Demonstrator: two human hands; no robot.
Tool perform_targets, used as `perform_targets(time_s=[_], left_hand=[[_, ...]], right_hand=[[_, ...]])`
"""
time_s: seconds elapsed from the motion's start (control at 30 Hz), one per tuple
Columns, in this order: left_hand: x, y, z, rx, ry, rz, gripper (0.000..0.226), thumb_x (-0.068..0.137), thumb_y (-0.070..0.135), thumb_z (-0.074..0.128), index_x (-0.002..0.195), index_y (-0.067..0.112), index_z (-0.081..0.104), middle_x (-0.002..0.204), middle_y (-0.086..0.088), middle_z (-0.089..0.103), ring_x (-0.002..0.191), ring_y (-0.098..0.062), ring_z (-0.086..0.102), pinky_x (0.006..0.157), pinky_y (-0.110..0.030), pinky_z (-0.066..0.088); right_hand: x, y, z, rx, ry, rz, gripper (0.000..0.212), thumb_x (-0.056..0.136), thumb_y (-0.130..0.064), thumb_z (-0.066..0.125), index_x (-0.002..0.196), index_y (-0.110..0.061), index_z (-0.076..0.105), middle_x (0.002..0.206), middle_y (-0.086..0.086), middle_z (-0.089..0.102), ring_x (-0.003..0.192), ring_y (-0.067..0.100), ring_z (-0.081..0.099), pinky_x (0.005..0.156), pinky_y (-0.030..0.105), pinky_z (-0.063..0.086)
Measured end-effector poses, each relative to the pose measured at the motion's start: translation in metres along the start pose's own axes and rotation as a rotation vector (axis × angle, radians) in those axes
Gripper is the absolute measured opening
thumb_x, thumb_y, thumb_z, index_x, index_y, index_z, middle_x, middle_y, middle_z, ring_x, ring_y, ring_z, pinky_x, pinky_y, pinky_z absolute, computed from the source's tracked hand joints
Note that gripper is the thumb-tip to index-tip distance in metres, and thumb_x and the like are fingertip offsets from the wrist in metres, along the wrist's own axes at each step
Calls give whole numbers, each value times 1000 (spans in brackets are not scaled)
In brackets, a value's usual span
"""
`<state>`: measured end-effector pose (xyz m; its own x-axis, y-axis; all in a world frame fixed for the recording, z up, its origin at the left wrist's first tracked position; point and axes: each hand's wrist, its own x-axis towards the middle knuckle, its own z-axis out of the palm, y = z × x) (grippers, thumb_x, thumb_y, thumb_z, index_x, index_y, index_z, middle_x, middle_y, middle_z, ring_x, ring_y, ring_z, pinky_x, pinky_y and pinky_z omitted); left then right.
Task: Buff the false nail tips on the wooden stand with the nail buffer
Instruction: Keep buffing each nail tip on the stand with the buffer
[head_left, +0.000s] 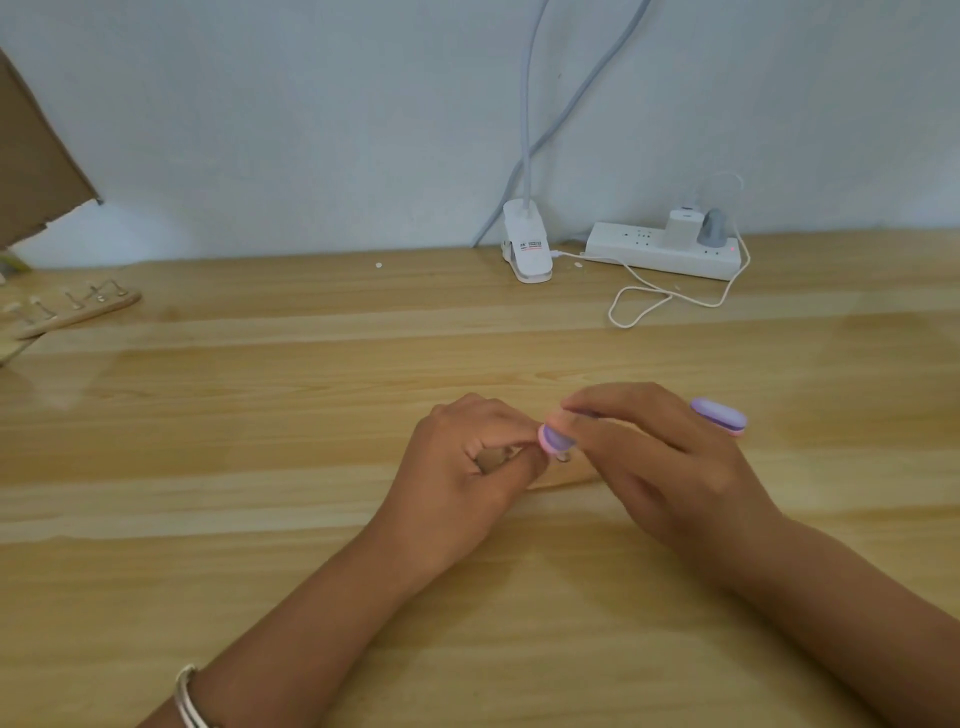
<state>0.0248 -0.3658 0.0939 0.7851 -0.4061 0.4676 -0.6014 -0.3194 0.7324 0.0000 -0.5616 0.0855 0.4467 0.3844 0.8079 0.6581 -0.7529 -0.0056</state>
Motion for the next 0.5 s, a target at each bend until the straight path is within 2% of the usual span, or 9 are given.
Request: perform_targets(time_s=[0.07,0.13,0.23,0.37,0.4,0.47,0.5], left_hand=[[0,1,1,33,7,5,10,84,20,71,91,21,79,78,12,69,79,-9,58,77,-39,46],[0,0,1,46,8,1,10,84,23,71,89,21,79,82,11,69,83,-9,58,78,-40,46],[0,-1,0,53,26,-1,17,82,32,68,87,20,78,85,9,70,86,-10,58,79,-34,45],[1,0,1,66,40,-28,8,83,21,72,88,23,79,84,11,68,90,-9,57,84,-38,44],[1,0,1,64,42,-32,9,83,19,73,88,24,79,84,11,67,90,-10,57,85,-39,44],[1,0,1,50,46,-29,10,81,21,73,88,26,78,84,11,67,90,-11,57,83,-38,45],[1,-1,0,44,48,-26,11,81,25,71,89,26,78,85,11,66,90,-11,57,82,-36,45]], right_hand=[[0,4,-2,24,-14,52,30,85,13,64,108,-3,76,104,13,71,96,18,64,95,4,31],[-2,0,1,59,-21,40,30,93,11,56,112,-3,74,107,13,70,96,19,64,94,8,36],[-4,-8,5,120,-62,-16,32,100,4,46,119,-3,70,111,15,69,99,26,66,90,24,49],[-2,7,-1,56,-55,84,37,83,20,67,111,-2,74,108,15,70,95,26,69,90,15,45],[-2,7,-1,62,-54,96,35,83,19,67,110,-1,75,108,15,70,94,26,70,89,15,45],[-3,-1,2,97,-58,68,29,94,9,56,114,-3,74,109,14,69,96,25,68,90,15,44],[-4,-5,5,127,-66,41,30,98,4,51,116,-4,72,111,13,69,97,25,67,89,19,47]])
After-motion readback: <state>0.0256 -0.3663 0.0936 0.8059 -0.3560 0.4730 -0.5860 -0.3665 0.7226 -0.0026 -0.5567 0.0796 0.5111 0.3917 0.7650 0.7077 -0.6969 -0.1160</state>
